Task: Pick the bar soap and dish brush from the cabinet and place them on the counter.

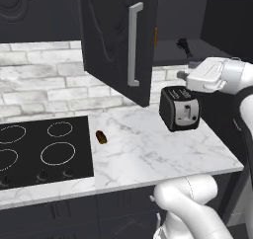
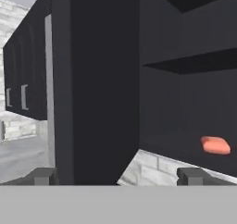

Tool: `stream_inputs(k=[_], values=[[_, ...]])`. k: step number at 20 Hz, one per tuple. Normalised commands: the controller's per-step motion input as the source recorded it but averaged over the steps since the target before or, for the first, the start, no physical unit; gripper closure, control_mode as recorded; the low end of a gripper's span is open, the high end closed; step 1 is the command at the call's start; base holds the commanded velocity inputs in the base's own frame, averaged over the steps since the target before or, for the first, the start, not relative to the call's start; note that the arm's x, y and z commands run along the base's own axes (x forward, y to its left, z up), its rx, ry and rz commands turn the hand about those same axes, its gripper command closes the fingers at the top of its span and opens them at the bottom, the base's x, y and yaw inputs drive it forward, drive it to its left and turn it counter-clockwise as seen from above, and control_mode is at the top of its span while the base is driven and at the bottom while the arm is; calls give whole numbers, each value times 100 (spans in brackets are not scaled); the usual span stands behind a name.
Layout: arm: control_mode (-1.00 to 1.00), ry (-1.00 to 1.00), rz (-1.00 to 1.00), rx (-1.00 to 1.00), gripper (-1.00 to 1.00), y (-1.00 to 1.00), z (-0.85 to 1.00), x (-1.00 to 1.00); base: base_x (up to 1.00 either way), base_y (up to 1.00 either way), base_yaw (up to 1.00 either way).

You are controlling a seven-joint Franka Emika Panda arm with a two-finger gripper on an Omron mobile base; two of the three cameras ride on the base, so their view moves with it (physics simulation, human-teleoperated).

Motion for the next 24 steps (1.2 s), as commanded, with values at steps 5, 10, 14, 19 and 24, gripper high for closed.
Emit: stream_inputs(k=[5,10,14,19,24], values=[[-100,0,19,5,-100,25,0,16,0,0,0],[-100,0,21,1,-100,40,0,7,0,0,0],[-100,-1,19,0,-100,50,0,6,0,0,0],[-100,-1,17,0,-100,62,-1,1,0,0,0],[-100,0,16,0,-100,69,-5,0,0,0,0]])
